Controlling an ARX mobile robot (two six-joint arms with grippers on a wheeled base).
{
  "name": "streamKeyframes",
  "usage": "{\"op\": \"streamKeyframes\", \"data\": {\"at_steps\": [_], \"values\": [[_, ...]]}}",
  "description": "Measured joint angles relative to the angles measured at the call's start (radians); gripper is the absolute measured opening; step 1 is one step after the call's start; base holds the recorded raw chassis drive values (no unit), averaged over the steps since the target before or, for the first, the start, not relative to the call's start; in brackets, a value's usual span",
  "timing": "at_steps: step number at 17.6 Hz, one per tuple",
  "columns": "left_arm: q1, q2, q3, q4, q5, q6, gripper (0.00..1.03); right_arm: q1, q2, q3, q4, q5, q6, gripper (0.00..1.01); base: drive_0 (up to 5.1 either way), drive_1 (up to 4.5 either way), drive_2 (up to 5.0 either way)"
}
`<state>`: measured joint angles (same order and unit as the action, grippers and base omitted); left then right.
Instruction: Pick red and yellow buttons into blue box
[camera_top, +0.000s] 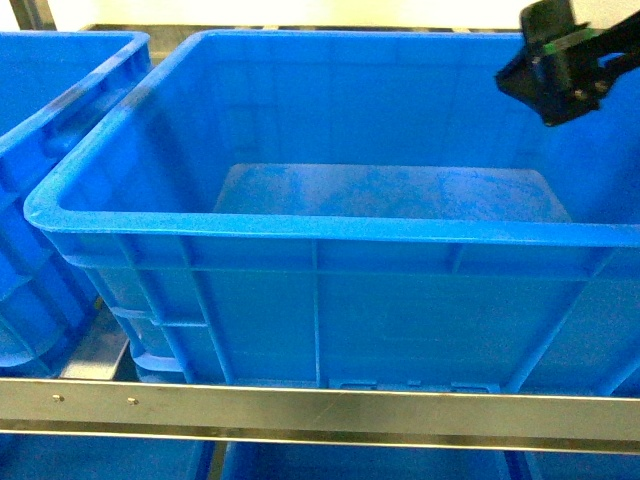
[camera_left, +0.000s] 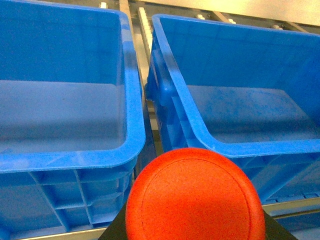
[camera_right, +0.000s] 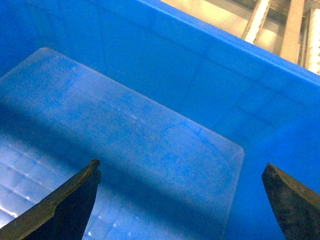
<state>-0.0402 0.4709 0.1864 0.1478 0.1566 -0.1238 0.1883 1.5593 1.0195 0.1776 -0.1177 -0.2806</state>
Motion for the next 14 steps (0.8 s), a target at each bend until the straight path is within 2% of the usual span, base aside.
{"op": "streamKeyframes", "data": {"at_steps": [4, 5, 6, 7, 8, 10, 11, 12, 13, 14], "values": [[0.0, 0.0, 0.0, 0.0, 0.0, 0.0, 0.24, -0.121, -0.201, -0.21, 0.132, -0.045, 0.048, 0.98, 0.0, 0.0, 0.0], [0.0, 0.0, 0.0, 0.0, 0.0, 0.0, 0.24, -0.196, -0.344, -0.318, 0.217, -0.069, 0.093, 0.98, 0.0, 0.0, 0.0], [0.0, 0.0, 0.0, 0.0, 0.0, 0.0, 0.24, -0.244, -0.444, -0.375, 0.244, -0.102, 0.143, 0.98, 0.0, 0.0, 0.0], [0.0, 0.0, 0.0, 0.001, 0.0, 0.0, 0.24, -0.291, -0.537, -0.433, 0.295, -0.104, 0.196, 0.98, 0.0, 0.0, 0.0], [0.0, 0.0, 0.0, 0.0, 0.0, 0.0, 0.24, -0.348, -0.629, -0.465, 0.256, -0.137, 0.252, 0.98, 0.0, 0.0, 0.0], [0.0, 0.0, 0.0, 0.001, 0.0, 0.0, 0.24, -0.444, -0.79, -0.545, 0.231, -0.159, 0.355, 0.98, 0.0, 0.0, 0.0], [0.0, 0.0, 0.0, 0.0, 0.0, 0.0, 0.24, -0.467, -0.891, -0.592, 0.184, -0.179, 0.406, 0.98, 0.0, 0.0, 0.0], [0.0, 0.0, 0.0, 0.0, 0.0, 0.0, 0.24, -0.447, -1.015, -0.654, 0.128, -0.174, 0.446, 0.98, 0.0, 0.0, 0.0], [0.0, 0.0, 0.0, 0.0, 0.0, 0.0, 0.24, -0.417, -1.073, -0.688, 0.105, -0.129, 0.444, 0.98, 0.0, 0.0, 0.0], [0.0, 0.0, 0.0, 0.0, 0.0, 0.0, 0.24, -0.411, -1.09, -0.7, 0.1, -0.101, 0.444, 0.98, 0.0, 0.0, 0.0]]}}
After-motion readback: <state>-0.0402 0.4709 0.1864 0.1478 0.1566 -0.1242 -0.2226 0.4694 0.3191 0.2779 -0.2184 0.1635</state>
